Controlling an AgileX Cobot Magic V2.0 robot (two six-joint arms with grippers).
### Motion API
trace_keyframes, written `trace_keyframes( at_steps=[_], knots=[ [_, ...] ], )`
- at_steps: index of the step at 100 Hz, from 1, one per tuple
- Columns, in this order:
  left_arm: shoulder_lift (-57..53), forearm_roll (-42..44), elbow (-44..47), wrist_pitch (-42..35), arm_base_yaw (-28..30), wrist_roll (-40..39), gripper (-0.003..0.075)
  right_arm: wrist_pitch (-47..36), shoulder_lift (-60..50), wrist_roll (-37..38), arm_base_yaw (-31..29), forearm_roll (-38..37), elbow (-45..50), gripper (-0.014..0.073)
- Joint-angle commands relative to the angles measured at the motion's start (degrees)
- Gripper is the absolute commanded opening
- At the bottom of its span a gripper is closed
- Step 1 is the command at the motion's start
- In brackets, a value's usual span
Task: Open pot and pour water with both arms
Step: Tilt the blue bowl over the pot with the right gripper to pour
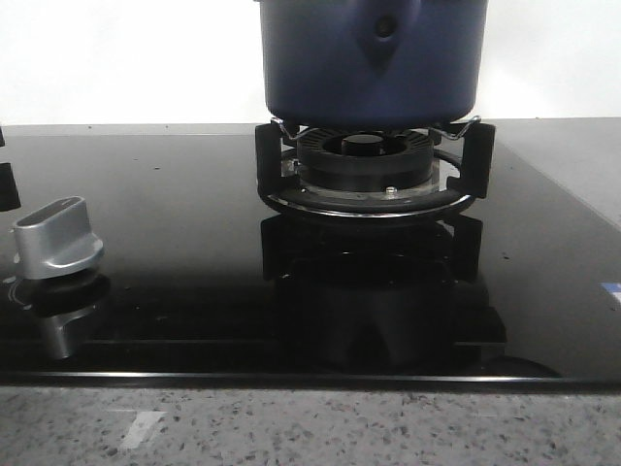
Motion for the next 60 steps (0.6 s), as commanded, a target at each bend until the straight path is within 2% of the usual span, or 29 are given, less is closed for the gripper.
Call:
trace_keyframes(
  at_steps=[1,26,60],
  knots=[
    [-2.1,-7.1,-1.9,2.6,0.2,0.2,0.0274,-0.2,-0.7,0.3,1.8,1.6,-4.1,-0.0066],
    [-2.1,-7.1,-1.9,3.2,0.2,0.2,0.0274,-0.7,2.9,1.5,7.6,1.6,-8.7,-0.0066],
    [-2.1,-7.1,-1.9,3.2,0.2,0.2,0.0274,-4.4,5.7,2.7,13.0,1.6,-9.4,-0.0066]
  ],
)
